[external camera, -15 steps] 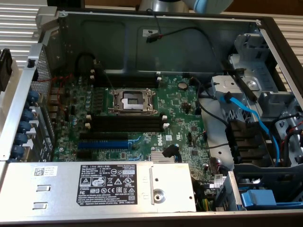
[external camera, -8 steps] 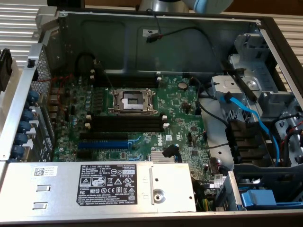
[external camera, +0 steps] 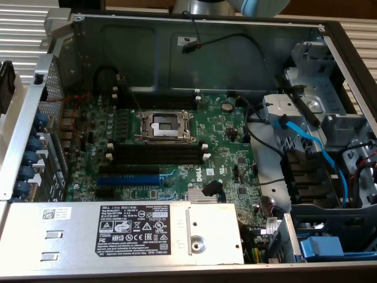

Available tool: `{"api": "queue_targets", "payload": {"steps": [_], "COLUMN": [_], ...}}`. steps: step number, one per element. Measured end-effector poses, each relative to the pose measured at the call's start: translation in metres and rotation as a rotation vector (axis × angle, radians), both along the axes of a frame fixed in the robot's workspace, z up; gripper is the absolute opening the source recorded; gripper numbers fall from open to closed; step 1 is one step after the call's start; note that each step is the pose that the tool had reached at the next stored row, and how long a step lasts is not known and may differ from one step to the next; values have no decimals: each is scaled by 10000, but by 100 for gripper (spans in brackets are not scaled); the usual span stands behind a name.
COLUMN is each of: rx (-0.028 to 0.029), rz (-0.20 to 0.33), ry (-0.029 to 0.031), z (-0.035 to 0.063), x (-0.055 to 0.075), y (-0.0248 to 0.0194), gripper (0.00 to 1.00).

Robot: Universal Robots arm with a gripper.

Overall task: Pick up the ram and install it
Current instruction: 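Pick up the ram and move it above insertion slot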

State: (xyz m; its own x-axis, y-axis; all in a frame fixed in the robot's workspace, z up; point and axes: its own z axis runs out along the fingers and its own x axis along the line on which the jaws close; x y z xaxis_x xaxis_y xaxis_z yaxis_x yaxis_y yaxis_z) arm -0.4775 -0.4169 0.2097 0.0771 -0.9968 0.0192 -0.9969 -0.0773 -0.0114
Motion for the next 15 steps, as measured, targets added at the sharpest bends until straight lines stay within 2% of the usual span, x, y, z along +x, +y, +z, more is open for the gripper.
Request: {"api": "queue_targets", "payload": {"steps": [7, 9, 13, 15], "rx": [-37, -83, -176, -196], "rz": [133, 161, 228, 259], "ry": [116, 167, 316, 337], "z": [-31, -38, -46, -46], "x": [0, 0, 1, 0], "y": [35, 53, 58, 58], "gripper": [26, 26, 26, 26]}}
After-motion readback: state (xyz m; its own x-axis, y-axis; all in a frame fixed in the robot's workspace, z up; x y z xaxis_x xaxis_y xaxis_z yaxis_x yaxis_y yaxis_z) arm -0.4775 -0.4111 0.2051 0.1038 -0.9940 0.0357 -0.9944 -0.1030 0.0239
